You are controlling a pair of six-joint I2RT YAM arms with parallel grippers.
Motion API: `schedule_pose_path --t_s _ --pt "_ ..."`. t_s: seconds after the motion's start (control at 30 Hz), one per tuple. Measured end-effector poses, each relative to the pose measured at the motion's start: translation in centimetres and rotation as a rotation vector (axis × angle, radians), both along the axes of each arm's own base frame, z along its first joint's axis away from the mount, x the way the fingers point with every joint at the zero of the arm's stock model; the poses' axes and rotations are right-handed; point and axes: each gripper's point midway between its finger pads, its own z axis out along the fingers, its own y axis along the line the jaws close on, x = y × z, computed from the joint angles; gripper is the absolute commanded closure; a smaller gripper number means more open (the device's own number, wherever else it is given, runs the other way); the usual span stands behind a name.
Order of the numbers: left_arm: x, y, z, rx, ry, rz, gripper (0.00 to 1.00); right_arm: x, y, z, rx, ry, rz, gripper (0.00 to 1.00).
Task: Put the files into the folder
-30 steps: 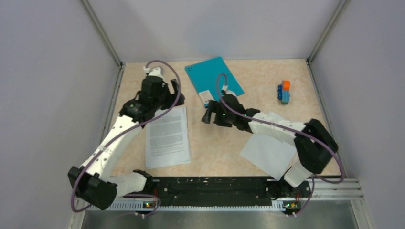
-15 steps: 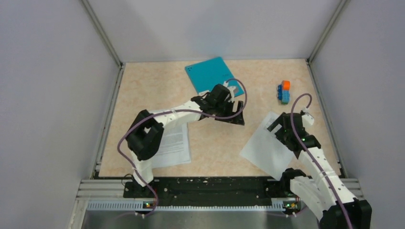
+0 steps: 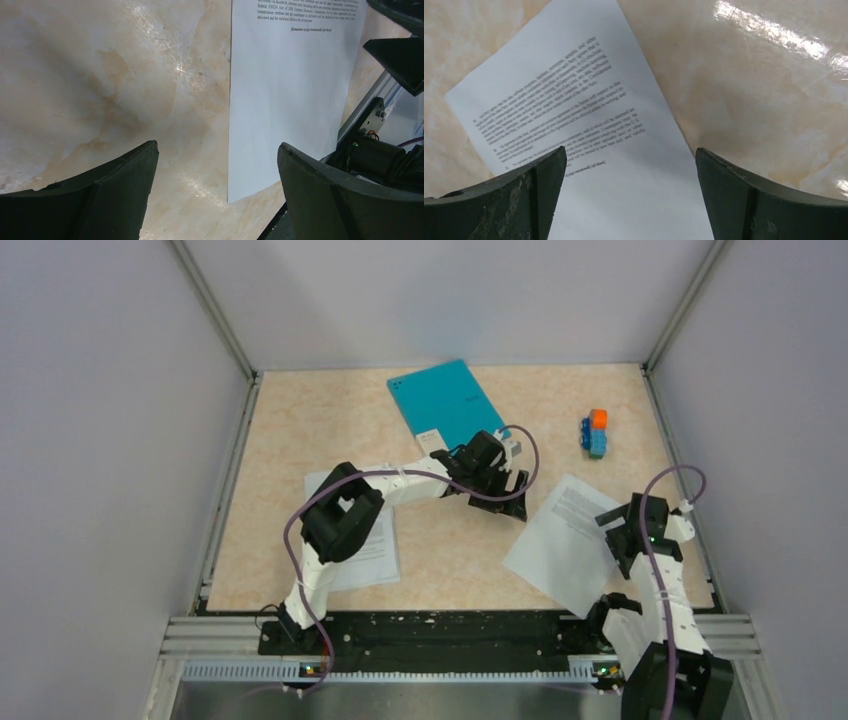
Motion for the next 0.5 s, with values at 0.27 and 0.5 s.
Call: schedule_pose_path --t_s 0.27,0.5 --pt "1.3 1.2 -1.0 0.077 -0.049 0.064 0.06 2.7 1.9 -1.0 0.122 -0.101 0.097 0.01" --pt "2.5 2.7 -1.7 0.153 -0.057 0.151 0.06 5.1 10.1 -0.5 0.205 -0.155 0.395 0.01"
